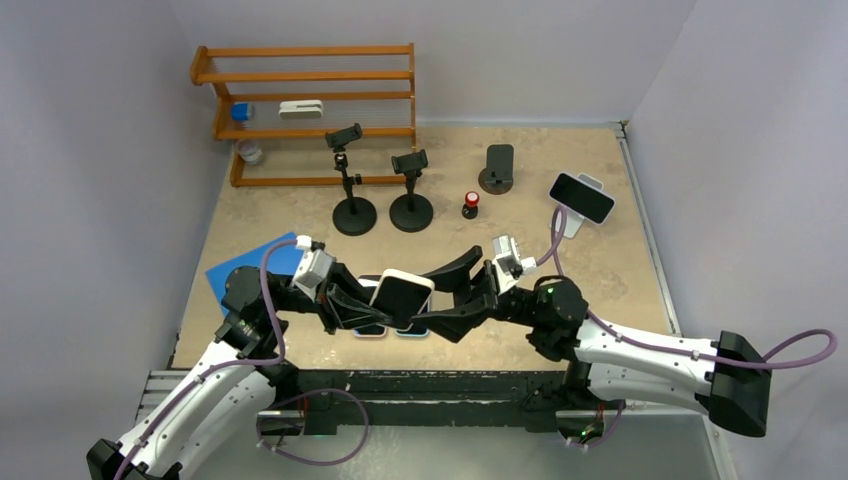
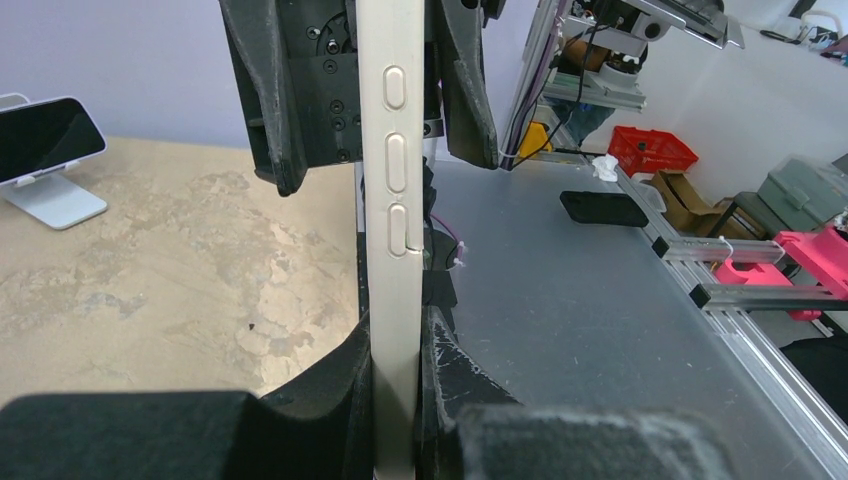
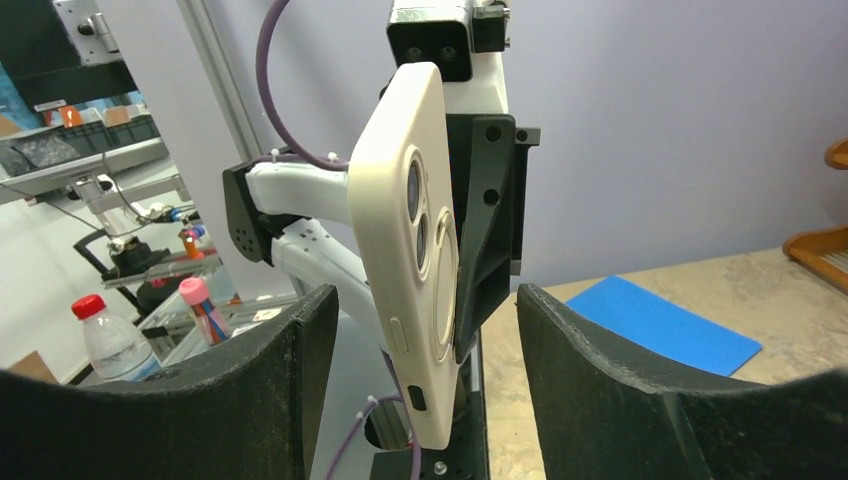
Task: Remove the phone from the phone stand
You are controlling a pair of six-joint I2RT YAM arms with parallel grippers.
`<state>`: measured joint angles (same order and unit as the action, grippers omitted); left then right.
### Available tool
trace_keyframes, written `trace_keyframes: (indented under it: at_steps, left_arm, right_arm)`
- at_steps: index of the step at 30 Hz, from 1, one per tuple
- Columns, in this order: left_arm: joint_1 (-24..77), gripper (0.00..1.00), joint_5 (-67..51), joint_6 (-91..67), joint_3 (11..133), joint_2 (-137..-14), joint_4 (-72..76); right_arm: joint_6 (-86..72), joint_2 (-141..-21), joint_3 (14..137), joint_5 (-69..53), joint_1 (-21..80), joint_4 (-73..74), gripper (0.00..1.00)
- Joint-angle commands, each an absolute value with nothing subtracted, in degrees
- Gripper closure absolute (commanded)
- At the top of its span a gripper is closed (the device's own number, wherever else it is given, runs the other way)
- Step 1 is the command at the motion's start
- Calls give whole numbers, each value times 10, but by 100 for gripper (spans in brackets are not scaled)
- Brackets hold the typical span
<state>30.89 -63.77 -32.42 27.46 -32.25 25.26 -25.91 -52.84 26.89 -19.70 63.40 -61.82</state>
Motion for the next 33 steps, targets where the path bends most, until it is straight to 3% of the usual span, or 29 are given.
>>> trace_keyframes:
  at_steps: [1, 25, 33]
  left_arm:
    - [311, 100, -631, -320, 286, -314, 295]
    - [312, 100, -603, -305, 288, -311, 268]
    - [312, 100, -600, -303, 288, -309, 265]
  right_arm:
    - [-273, -538, 287, -216, 637, -683, 33]
    - [-298, -593, 317, -198, 637, -686, 52]
    - [-306, -593, 311, -182, 637, -712, 53]
